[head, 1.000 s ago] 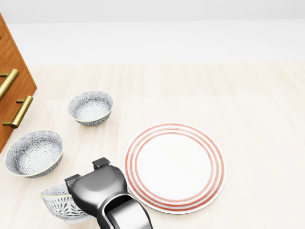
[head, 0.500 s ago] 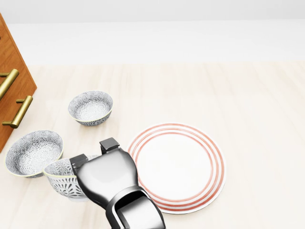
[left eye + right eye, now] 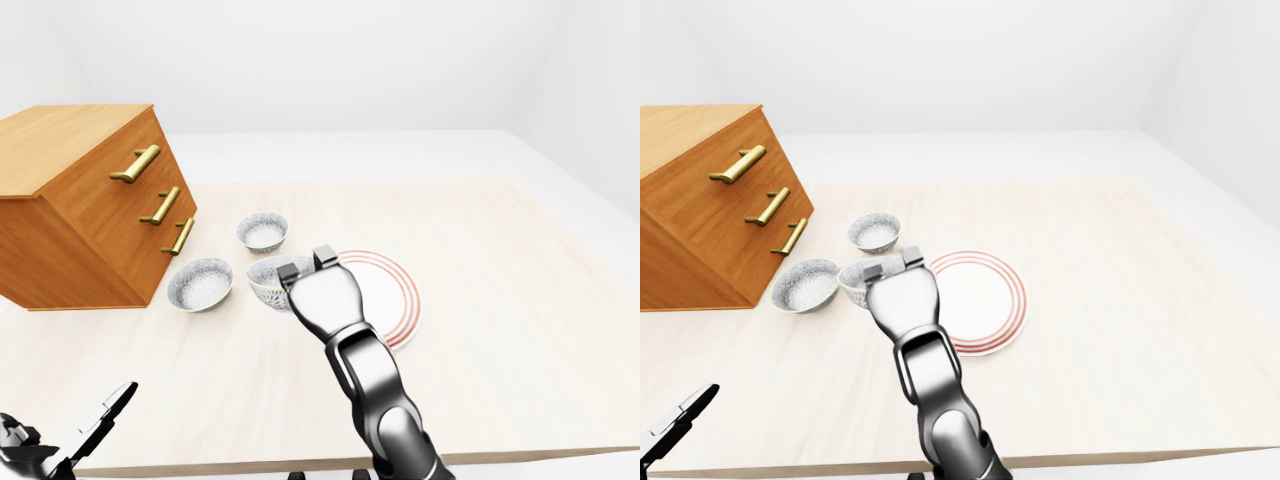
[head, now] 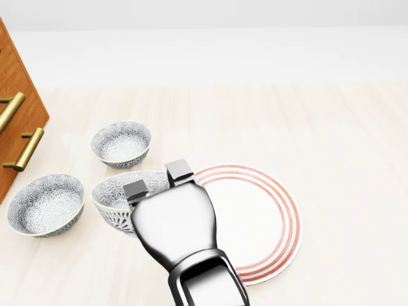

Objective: Put the bowl at the front on the plate.

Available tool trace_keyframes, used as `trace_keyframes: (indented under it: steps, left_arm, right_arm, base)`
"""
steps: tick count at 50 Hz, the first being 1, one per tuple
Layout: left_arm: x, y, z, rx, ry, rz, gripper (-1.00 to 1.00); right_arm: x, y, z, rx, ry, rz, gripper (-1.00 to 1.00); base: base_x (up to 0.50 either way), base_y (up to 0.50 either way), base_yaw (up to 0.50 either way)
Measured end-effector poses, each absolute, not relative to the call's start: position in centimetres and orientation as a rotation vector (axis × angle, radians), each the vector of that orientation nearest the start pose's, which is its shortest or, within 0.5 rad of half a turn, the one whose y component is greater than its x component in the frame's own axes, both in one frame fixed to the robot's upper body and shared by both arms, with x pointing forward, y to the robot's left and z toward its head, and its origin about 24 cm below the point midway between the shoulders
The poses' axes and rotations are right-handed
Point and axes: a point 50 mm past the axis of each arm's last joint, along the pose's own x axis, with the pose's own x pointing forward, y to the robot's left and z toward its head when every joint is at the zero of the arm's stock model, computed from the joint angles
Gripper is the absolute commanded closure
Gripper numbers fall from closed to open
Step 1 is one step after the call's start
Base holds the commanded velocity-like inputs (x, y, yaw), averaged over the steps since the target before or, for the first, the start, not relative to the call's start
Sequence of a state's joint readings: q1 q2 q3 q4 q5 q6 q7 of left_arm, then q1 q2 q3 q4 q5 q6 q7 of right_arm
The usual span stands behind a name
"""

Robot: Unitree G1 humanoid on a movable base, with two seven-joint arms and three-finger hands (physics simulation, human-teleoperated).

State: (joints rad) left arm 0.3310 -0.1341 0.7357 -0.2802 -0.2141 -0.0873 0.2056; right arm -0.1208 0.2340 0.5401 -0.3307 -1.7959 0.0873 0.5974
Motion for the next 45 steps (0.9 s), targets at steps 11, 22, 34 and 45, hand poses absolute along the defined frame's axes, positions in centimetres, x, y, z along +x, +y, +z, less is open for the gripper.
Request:
trace_keyframes:
  steps: [11,22,34,45]
  left_arm:
    - [9.9,31.2,4.7,-0.068,-0.084,1.043,-1.00]
    - [9.9,31.2,4.6,-0.067,-0.079,1.041,-1.00]
    - [10.1,31.2,4.3,-0.066,-0.065,1.040,-1.00]
    - [10.2,31.2,4.2,-0.066,-0.057,1.039,-1.00]
  right_arm:
    - [22.0,-1.4,14.7,-1.668,-0.303,0.224,1.00]
    - [21.8,-2.1,14.1,-1.745,-0.394,0.124,1.00]
    - [22.2,-2.9,12.2,-1.735,-0.483,0.034,1.00]
    - [22.5,-3.4,10.6,-1.618,-0.527,-0.002,1.00]
  base:
    - [0.00,0.00,0.00]
    - [0.00,0.00,0.00]
    - [0.00,0.00,0.00]
    - [0.00,0.00,0.00]
